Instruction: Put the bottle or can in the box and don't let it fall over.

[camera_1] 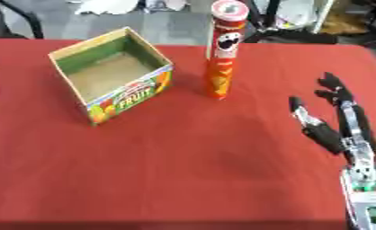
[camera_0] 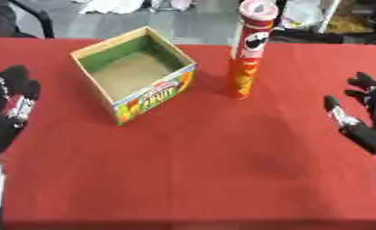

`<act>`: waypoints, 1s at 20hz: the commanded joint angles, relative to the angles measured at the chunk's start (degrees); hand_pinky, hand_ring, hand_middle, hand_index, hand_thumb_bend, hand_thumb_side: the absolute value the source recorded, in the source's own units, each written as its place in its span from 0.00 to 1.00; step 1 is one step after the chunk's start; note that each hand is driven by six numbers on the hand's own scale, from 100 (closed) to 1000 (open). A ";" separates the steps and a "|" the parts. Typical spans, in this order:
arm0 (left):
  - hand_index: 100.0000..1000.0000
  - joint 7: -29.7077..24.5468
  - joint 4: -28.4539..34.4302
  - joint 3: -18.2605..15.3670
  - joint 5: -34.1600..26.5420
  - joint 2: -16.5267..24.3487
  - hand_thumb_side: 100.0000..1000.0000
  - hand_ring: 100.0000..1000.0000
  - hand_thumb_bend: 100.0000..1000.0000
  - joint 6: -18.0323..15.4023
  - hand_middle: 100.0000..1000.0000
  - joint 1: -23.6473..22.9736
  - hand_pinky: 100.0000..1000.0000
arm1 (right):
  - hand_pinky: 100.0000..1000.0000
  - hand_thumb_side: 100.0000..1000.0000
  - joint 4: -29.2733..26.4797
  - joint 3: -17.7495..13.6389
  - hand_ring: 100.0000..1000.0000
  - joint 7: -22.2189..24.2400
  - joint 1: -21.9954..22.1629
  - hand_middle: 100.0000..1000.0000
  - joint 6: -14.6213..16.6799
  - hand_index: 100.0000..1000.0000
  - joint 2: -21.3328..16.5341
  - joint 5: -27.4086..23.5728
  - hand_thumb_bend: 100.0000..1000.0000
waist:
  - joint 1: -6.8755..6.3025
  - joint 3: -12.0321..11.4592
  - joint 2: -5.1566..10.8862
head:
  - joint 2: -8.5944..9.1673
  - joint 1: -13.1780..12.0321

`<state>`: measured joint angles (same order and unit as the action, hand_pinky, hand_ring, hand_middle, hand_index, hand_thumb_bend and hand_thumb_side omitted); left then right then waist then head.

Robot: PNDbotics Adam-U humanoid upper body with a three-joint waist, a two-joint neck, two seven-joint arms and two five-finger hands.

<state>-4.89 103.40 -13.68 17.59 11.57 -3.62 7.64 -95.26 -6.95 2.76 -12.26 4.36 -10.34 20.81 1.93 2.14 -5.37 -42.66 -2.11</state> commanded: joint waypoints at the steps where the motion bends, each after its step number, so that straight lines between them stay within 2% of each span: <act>1: 0.86 -0.16 0.79 -0.45 -0.32 0.61 0.76 0.82 0.44 0.00 0.76 0.40 0.89 | 0.96 0.42 -0.11 0.29 0.86 -0.14 -1.25 0.88 -0.58 1.00 -1.61 0.42 0.39 | 0.00 0.02 0.81 | 0.61 0.15; 2: 0.86 -0.27 0.79 -0.38 -0.33 0.61 0.76 0.82 0.44 -0.04 0.76 0.40 0.89 | 0.96 0.43 0.12 0.36 0.86 -0.24 -1.45 0.89 -1.13 1.00 -1.79 1.47 0.40 | 0.00 0.03 0.84 | 0.43 0.00; 3: 0.86 -0.35 0.79 -0.36 -0.31 0.60 0.76 0.82 0.44 -0.06 0.76 0.40 0.89 | 0.96 0.45 0.29 0.44 0.86 -0.49 -1.64 0.89 -1.77 1.00 -2.01 2.85 0.45 | 0.00 -0.04 0.84 | 0.50 -0.03; 7: 0.86 -0.32 0.80 -0.50 -0.23 0.56 0.77 0.82 0.43 0.00 0.76 0.28 0.89 | 0.95 0.50 0.35 1.52 0.86 -1.54 -2.78 0.90 -4.09 1.00 -2.55 11.19 0.52 | -0.04 -0.16 0.86 | 0.62 -0.27; 11: 0.86 -0.67 0.81 -0.31 -0.27 0.58 0.76 0.82 0.44 -0.12 0.76 0.39 0.89 | 0.94 0.51 0.63 2.26 0.86 -1.61 -3.62 0.90 -5.08 1.00 -2.95 15.64 0.53 | -0.03 -0.15 0.95 | 0.40 -0.29; 15: 0.86 -0.69 0.78 -0.35 -0.31 0.53 0.76 0.82 0.44 -0.06 0.76 0.29 0.89 | 0.93 0.51 1.78 3.15 0.84 -1.64 -5.25 0.89 -5.29 1.00 -3.52 15.61 0.53 | 0.02 -0.32 0.97 | 0.33 -0.31; 20: 0.86 -1.00 0.76 -0.19 -0.36 0.62 0.77 0.82 0.43 -0.16 0.76 0.28 0.89 | 0.94 0.51 6.00 4.96 0.84 -0.36 -9.26 0.89 -5.08 1.00 -4.29 11.29 0.53 | -0.07 -0.42 1.09 | 0.02 -0.36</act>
<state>-5.71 103.40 -13.66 17.45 11.56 -3.70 7.58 -89.59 -2.27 2.04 -20.45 -0.82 -13.00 33.21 1.94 1.75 -5.07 -42.71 -2.41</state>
